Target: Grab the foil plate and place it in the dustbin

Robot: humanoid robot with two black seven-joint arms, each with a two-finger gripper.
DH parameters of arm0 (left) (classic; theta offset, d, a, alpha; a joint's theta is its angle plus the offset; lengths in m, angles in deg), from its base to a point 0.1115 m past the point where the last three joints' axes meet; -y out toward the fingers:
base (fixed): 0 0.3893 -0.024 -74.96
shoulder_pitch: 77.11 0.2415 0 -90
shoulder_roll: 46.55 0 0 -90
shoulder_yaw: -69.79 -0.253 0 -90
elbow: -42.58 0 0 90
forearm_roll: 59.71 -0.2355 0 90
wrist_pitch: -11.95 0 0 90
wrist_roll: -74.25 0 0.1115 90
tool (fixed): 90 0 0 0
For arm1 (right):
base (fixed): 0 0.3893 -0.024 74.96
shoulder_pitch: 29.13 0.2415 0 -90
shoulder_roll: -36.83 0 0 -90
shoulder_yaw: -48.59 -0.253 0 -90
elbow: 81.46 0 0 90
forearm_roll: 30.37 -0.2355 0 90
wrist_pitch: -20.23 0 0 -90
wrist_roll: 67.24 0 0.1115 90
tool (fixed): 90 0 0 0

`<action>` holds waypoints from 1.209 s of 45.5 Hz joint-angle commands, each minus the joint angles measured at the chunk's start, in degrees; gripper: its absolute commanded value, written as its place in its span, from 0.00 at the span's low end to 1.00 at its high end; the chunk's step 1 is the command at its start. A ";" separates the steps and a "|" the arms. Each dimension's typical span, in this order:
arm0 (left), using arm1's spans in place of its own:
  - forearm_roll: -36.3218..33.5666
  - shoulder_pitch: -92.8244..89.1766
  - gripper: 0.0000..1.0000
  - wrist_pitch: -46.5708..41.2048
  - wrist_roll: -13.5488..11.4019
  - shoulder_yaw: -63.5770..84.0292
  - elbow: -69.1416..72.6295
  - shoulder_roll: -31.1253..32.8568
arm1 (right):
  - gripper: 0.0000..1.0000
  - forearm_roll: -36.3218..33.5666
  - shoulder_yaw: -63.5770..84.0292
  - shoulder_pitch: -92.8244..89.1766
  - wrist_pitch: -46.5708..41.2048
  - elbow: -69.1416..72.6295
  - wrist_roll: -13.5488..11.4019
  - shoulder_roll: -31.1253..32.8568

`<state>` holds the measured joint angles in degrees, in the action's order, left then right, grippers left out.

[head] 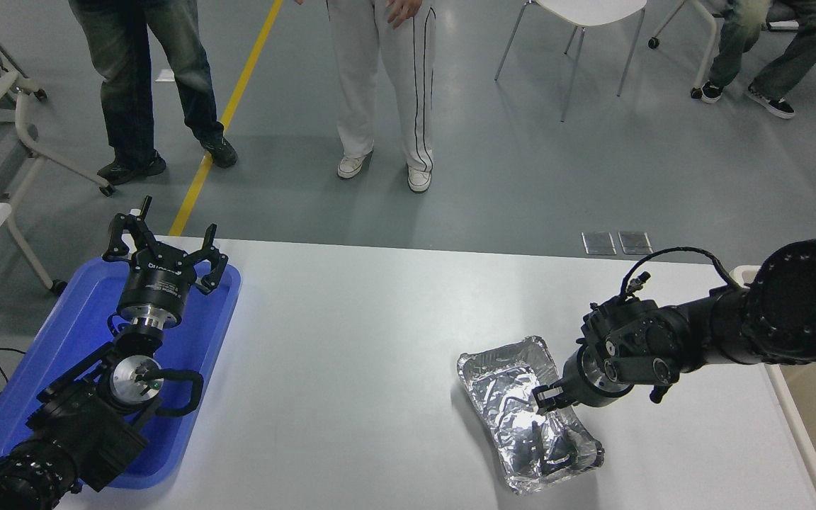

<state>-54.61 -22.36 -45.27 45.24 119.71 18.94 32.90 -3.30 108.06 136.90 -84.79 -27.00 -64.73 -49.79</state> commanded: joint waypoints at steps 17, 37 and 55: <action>0.00 0.00 1.00 0.00 0.00 0.00 0.00 0.00 | 0.00 -0.96 -0.58 0.00 -3.97 1.44 -2.16 0.04; 0.00 0.00 1.00 0.00 0.00 0.00 0.00 0.00 | 0.00 -2.11 -0.67 8.17 -6.34 10.22 -1.81 5.66; 0.00 0.00 1.00 0.00 0.00 0.00 0.00 0.00 | 0.00 -2.11 -0.05 21.26 -14.94 20.25 -1.72 16.65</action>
<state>-54.61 -22.36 -45.27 45.24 119.72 18.93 32.90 -5.38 107.59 150.31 -93.65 -12.13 -66.55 -39.00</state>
